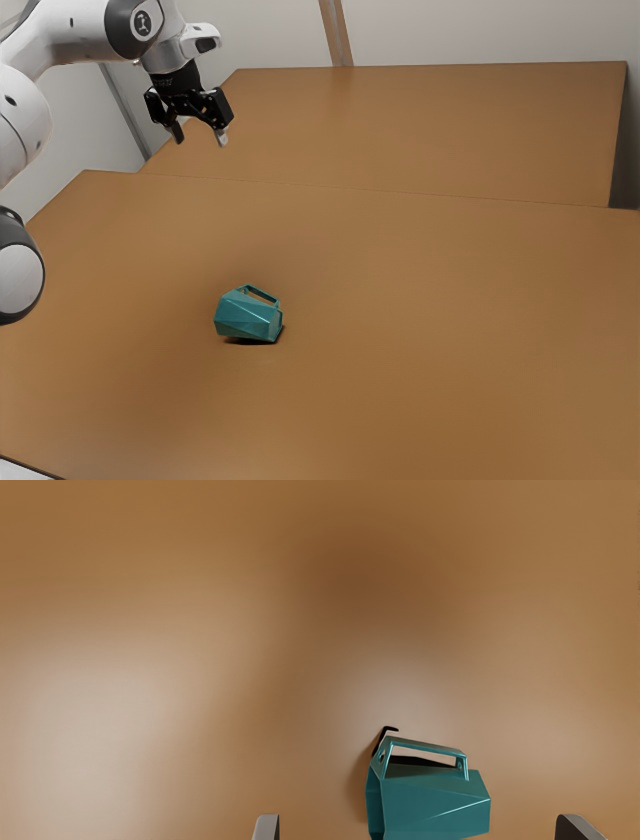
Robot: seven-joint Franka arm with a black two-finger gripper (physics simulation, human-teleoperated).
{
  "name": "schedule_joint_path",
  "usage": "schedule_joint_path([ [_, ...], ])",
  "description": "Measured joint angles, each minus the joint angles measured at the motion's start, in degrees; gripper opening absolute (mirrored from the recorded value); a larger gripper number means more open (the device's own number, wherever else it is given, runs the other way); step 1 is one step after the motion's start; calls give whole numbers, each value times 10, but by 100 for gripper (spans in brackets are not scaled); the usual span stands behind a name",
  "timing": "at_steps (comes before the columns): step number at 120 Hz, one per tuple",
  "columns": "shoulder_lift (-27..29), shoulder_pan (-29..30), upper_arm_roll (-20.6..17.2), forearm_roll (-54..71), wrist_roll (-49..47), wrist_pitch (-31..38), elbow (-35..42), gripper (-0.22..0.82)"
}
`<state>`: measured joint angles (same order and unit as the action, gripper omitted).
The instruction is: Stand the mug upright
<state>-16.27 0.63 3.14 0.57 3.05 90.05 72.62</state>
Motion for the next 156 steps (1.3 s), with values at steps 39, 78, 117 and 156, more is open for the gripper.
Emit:
schedule_joint_path([
  [39,35,6,11,-6,-5,-9,100,60],
  [78,174,17,100,-167,5,65,379,60],
  [117,206,18,159,-323,103,127,524,60],
  [156,155,25,159,-338,224,156,526,60],
])
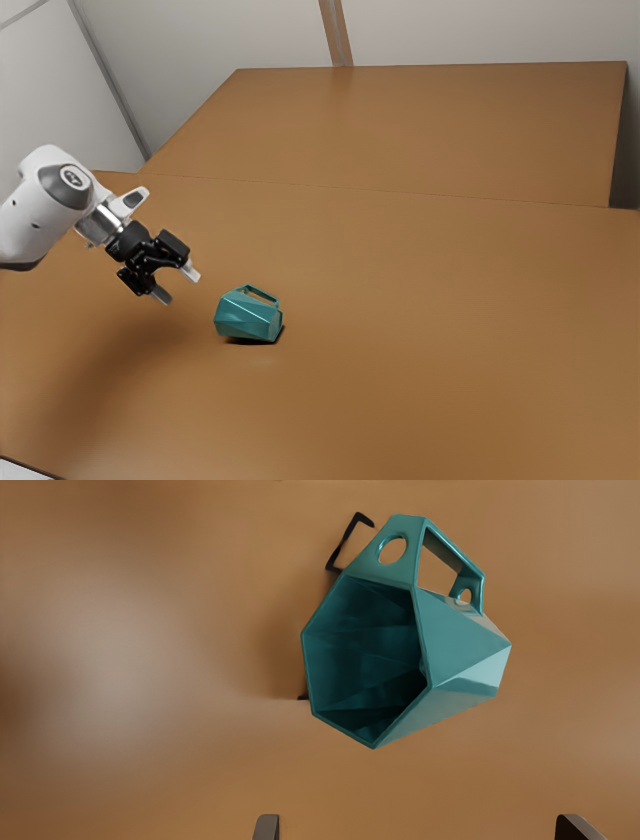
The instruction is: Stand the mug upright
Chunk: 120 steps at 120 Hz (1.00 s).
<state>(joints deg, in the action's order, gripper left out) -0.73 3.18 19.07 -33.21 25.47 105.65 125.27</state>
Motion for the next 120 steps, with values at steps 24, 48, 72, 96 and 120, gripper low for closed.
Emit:
schedule_joint_path([
  [24,-35,2,0,-12,70,18,-8,60],
  [48,-46,-4,-1,-70,126,20,-5,60],
  [72,-50,-2,-1,-124,166,2,12,60],
  [96,-65,-1,-1,-155,196,-10,19,60],
  [120,-81,-2,-1,-186,221,-19,25,60],
])
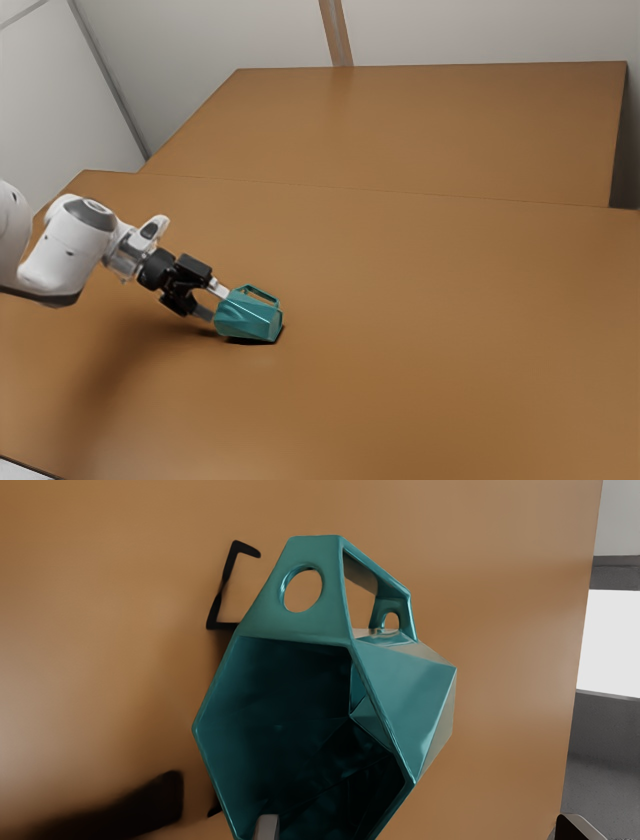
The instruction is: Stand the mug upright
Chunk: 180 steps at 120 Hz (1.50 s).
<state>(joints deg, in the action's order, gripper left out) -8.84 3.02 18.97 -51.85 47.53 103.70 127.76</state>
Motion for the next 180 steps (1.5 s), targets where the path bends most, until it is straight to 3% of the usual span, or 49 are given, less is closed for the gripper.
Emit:
schedule_joint_path([
  [58,-4,-7,-7,-55,37,-11,22,58],
  [112,-4,-6,-7,-64,53,-11,28,22],
  [180,-4,-5,-7,-66,62,-1,41,-10],
])
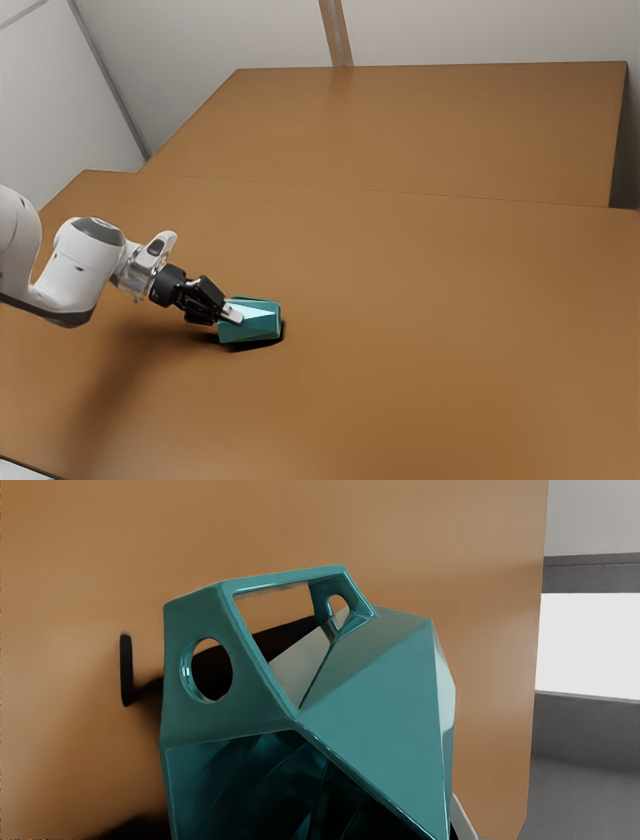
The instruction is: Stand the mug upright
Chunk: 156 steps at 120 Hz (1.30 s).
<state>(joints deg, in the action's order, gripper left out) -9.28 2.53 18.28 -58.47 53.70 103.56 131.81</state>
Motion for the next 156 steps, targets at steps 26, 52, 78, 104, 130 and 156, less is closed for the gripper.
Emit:
schedule_joint_path([
  [26,11,-3,-2,0,1,2,0,-13],
  [52,43,-7,-19,7,-5,4,-22,-17],
  [78,57,-5,-74,146,-40,15,-117,-18],
  [104,80,-15,-129,378,-102,34,-157,-18],
  [130,84,-28,-165,515,-154,91,-150,-18],
  [156,91,-58,-169,546,-197,149,-115,-18],
])
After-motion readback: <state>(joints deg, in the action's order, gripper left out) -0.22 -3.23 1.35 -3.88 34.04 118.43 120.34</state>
